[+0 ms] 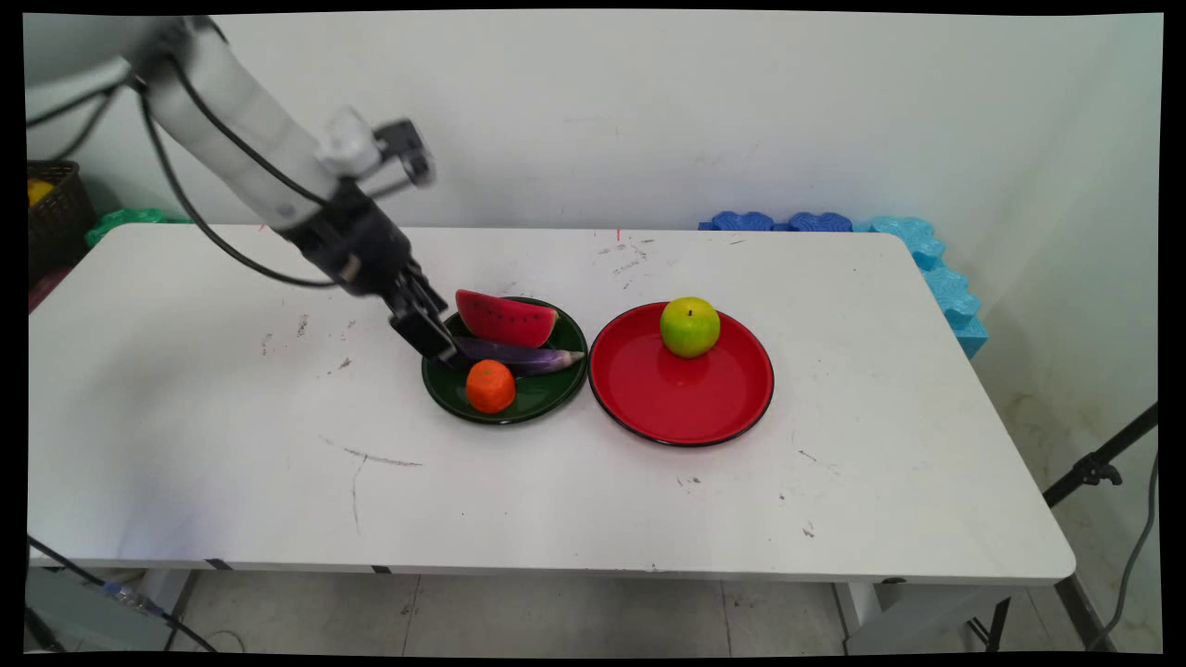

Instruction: Pick up the mandarin from the green plate

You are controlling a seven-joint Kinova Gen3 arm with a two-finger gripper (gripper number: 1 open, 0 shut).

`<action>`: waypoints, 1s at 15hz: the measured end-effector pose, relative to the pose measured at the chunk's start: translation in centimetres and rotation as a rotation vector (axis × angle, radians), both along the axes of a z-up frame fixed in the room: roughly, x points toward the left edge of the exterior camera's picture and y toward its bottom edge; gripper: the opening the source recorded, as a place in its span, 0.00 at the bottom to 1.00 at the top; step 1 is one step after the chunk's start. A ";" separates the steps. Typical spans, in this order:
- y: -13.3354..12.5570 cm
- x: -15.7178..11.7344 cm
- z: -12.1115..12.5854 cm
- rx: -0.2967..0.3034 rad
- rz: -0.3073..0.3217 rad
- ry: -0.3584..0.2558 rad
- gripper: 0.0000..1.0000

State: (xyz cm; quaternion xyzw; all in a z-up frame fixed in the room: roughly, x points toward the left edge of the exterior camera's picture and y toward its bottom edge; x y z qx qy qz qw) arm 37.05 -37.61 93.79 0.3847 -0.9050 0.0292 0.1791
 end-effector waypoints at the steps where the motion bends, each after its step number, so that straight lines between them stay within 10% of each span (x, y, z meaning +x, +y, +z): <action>1: -0.2 -0.4 -1.0 0.010 0.015 -0.012 1.00; 15: -4.0 -3.8 -10.0 0.026 0.194 -0.108 1.00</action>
